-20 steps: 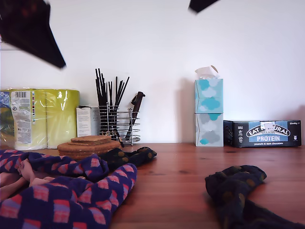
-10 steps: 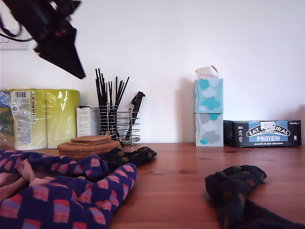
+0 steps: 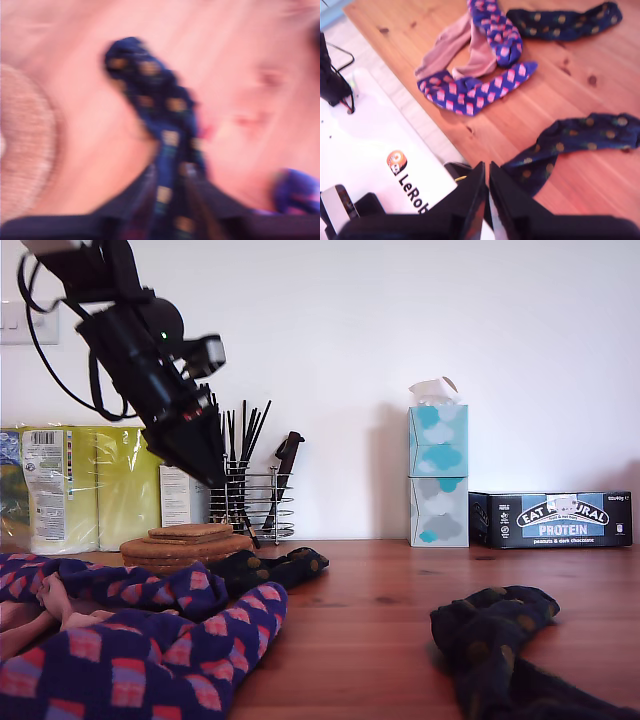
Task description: Pair up the socks based on colour and pattern, by placing each sock on top of its pair
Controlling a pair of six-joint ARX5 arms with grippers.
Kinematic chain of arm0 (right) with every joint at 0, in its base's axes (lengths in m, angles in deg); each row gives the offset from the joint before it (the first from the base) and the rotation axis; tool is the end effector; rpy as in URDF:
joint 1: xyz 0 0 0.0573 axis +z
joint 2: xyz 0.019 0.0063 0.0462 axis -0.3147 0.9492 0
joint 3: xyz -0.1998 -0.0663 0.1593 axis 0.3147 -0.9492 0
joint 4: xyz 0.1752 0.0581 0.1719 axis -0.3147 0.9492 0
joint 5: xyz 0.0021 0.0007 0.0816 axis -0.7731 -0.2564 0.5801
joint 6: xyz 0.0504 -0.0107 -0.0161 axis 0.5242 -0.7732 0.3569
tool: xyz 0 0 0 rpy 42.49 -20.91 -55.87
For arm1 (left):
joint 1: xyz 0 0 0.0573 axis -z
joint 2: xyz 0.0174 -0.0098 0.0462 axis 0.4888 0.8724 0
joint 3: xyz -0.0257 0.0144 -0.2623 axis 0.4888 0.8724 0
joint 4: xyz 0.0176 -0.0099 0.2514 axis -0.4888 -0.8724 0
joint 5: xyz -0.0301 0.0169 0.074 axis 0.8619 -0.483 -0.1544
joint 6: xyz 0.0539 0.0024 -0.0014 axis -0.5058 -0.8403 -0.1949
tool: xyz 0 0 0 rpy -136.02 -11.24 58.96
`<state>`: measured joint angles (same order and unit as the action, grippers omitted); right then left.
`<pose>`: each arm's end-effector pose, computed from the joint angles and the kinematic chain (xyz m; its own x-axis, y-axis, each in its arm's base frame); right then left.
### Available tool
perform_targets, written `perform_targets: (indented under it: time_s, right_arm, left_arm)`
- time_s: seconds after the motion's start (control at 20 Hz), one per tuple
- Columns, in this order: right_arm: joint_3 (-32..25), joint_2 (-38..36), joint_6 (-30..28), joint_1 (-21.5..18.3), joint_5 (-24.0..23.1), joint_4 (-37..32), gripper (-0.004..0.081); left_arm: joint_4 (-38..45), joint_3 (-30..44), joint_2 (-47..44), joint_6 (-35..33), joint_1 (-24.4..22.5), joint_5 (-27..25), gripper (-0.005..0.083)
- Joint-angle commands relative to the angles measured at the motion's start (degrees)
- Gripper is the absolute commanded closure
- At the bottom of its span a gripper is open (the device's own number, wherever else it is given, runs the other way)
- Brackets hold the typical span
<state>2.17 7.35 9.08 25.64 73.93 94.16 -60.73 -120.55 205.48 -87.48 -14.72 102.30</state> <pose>0.0680 0.0725 0.3751 0.3834 0.6094 -0.6940 -0.7723 0.6236 0.1209 0.4348 -0.1248 0.2445 0.2802 -0.4877 -0.8268 0.8035 0.5904 -0.0759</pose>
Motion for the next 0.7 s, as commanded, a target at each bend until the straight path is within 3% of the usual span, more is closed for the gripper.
perform_targets:
  time_s: [0.0,0.65]
  right_arm:
    - [-0.8,-0.1,0.0,0.3,0.1,0.4,0.0783]
    - [-0.8,-0.1,-0.4,0.2,0.0,0.8,0.0783]
  left_arm:
    - [0.6,-1.2,4.7,-0.9,-0.1,-1.4,0.0288]
    - [0.5,-1.8,13.6,-0.6,1.0,0.7,0.0314]
